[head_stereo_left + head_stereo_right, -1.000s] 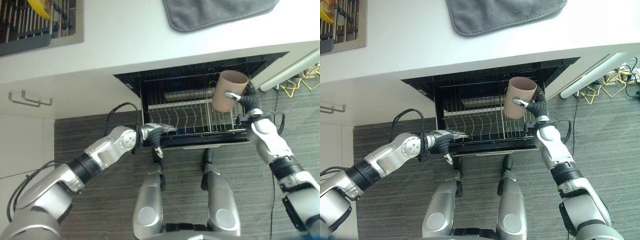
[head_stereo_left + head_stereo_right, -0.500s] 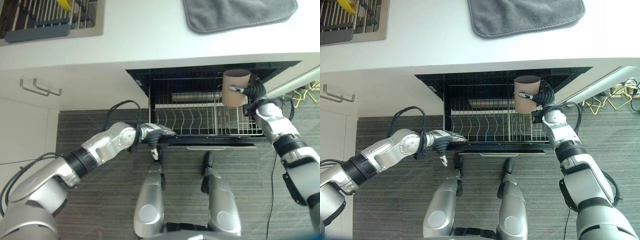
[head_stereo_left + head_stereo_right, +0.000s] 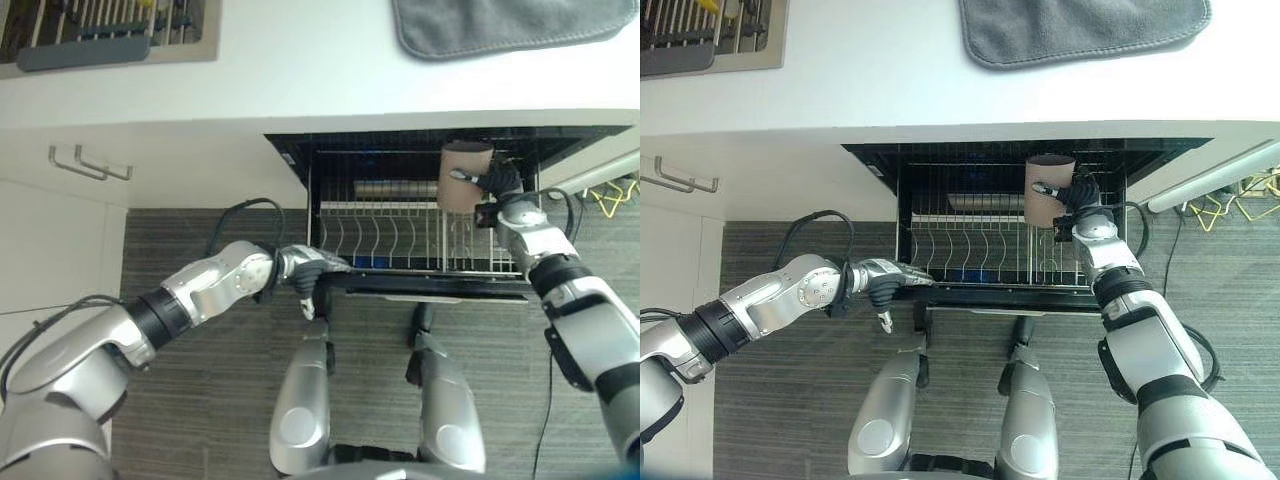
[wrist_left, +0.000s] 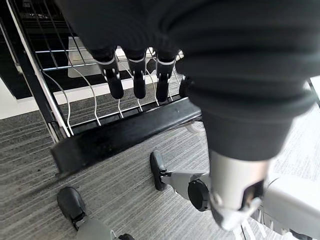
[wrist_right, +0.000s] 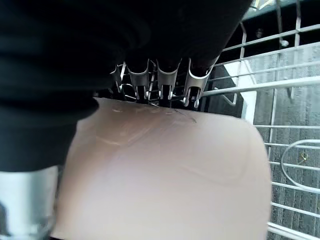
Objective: Place the dishes in the dishwasher.
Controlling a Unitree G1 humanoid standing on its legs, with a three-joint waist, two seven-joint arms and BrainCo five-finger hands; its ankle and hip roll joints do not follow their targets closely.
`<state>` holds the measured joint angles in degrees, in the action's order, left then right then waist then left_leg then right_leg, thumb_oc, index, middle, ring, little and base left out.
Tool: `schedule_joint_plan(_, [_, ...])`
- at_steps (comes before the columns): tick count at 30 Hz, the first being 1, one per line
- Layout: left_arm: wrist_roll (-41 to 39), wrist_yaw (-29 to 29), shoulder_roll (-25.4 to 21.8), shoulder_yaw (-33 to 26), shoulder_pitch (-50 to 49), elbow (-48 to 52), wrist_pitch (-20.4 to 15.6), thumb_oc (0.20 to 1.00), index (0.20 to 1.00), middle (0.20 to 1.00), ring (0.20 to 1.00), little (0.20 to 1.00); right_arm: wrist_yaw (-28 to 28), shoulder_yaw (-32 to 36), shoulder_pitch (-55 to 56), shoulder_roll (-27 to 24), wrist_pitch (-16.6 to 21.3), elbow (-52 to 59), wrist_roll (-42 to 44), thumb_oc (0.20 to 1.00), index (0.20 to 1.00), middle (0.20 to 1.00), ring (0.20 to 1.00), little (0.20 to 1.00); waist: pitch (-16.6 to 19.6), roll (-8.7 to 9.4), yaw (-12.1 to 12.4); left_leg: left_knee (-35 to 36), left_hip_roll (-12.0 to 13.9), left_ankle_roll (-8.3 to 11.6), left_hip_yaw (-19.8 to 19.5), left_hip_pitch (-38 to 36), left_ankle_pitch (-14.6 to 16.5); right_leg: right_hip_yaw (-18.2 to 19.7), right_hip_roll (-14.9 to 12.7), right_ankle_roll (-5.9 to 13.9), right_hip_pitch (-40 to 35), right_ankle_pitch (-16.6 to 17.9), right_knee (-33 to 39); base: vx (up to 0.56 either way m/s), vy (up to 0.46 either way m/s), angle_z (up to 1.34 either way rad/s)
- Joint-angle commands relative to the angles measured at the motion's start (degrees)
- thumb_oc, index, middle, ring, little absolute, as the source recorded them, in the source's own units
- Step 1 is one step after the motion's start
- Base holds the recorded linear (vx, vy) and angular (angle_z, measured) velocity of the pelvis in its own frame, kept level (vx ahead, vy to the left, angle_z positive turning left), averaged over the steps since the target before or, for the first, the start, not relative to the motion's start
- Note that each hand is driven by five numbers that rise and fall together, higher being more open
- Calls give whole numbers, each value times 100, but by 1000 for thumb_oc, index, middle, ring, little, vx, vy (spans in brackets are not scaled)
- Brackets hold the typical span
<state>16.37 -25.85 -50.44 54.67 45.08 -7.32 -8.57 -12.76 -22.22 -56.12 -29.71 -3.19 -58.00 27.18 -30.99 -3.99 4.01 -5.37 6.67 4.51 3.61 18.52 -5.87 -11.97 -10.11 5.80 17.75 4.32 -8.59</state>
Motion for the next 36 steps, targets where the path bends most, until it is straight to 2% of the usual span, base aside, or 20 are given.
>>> schedule_joint_plan(1, [-259,115,-42,-68,122,290,-173,1000,1000,1000,1000,1000,-82,-70,-382,-248,101,-127,115,200,200,200,200,200,120,-140,74,-447,-225,-294,95,286,265,136,-51,33,130,-337,-633,-2,12,-6])
schedule_joint_plan(8, [-276,248,-50,6,111,396,-90,1000,1000,1000,1000,1000,-279,12,-388,-168,69,-533,245,200,200,200,200,200,120,-236,63,-494,-231,-295,125,395,247,168,-68,19,223,-335,-678,0,0,0])
schedule_joint_plan(12, [-285,330,-86,89,115,409,-64,1000,1000,1000,1000,1000,-591,167,-289,-242,231,-820,145,200,200,200,200,200,120,-268,38,-502,-224,-300,137,416,252,169,-64,13,230,-336,-672,-3,2,1])
schedule_joint_plan(17, [-286,446,-173,198,152,455,-85,1000,1000,1000,1000,1000,-718,109,-339,-318,-109,-910,215,200,200,200,200,200,120,-252,44,-512,-224,-322,156,494,236,212,-57,39,330,-297,-686,-16,-10,0])
schedule_joint_plan(23, [-291,568,-176,285,139,440,-35,1000,1000,1000,1000,1000,-1431,211,-315,-315,-255,-1164,248,200,200,200,200,200,120,-307,43,-546,-224,-335,165,534,242,198,-69,27,340,-309,-712,0,0,0])
schedule_joint_plan(25, [-257,669,-166,353,104,401,-57,1000,1000,1000,1000,1000,-1636,244,-322,-329,-246,-1227,214,1000,1000,1000,1000,1000,120,-313,44,-542,-226,-340,164,546,244,206,-66,28,350,-309,-708,0,0,0])
schedule_joint_plan(27, [-232,713,-166,345,53,390,-84,1000,1000,1000,1000,1000,-1831,261,-316,-336,-269,-1231,153,1000,1000,1000,1000,1000,120,-314,45,-550,-223,-341,165,559,241,213,-60,24,356,-309,-708,0,0,0])
schedule_joint_plan(28, [-209,765,-157,370,6,372,-111,1000,1000,1000,1000,1000,-2201,264,-322,-335,-361,-1236,-2,1000,1000,1000,1000,1000,120,-311,44,-564,-228,-342,169,533,285,222,-64,33,333,-355,-734,0,0,0])
schedule_joint_plan(29, [-201,777,-164,365,10,374,-117,1000,1000,1000,1000,1000,-2278,270,-342,-344,-400,-1226,-17,1000,1000,1000,1000,1000,120,-315,47,-552,-223,-349,170,567,244,219,-57,23,361,-312,-711,0,0,0])
schedule_joint_plan(36, [59,1226,-132,540,-302,252,-245,1000,1000,1000,1000,1000,-4348,269,-485,-432,-702,-1432,-623,1000,1000,1000,1000,1000,120,-391,76,-566,-233,-373,155,586,266,204,-51,10,336,-331,-693,-2,3,0])
